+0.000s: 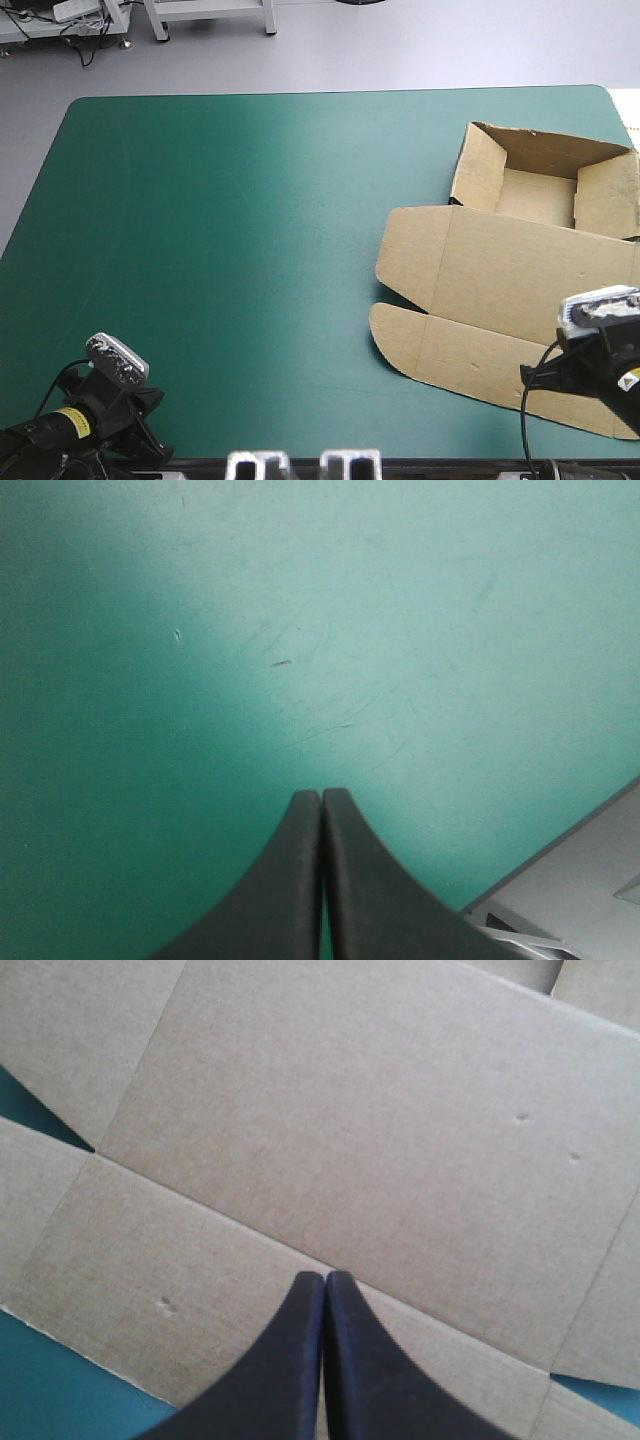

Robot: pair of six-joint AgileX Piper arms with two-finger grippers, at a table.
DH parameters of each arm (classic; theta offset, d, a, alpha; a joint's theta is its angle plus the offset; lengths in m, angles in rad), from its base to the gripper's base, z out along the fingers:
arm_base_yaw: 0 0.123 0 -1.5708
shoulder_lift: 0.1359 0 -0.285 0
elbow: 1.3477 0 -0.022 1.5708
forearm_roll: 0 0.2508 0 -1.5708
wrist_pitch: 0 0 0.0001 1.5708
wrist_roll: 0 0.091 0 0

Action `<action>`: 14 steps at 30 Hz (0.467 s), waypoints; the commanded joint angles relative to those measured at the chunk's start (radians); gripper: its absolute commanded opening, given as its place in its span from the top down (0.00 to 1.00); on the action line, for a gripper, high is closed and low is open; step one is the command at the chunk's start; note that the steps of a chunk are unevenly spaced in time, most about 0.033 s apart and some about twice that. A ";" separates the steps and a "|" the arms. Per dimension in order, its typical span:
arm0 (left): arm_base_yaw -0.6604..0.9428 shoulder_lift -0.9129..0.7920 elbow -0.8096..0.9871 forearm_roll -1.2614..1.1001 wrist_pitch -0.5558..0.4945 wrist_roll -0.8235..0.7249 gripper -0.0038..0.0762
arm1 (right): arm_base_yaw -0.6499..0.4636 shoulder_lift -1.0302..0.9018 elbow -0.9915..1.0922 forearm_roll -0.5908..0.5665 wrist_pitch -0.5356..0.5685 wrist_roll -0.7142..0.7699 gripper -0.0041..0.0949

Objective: Fold the box

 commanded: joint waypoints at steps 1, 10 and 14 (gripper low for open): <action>-0.006 0.005 -0.005 -0.023 -0.062 0.003 0.97 | 0.000 -0.069 0.056 0.017 -0.062 -0.010 0.97; -0.006 0.005 0.019 -0.028 -0.100 0.001 0.97 | 0.000 -0.160 0.185 0.017 -0.099 -0.008 0.97; -0.006 0.005 0.019 -0.028 -0.100 0.001 0.97 | 0.000 -0.160 0.235 0.019 -0.107 -0.007 0.97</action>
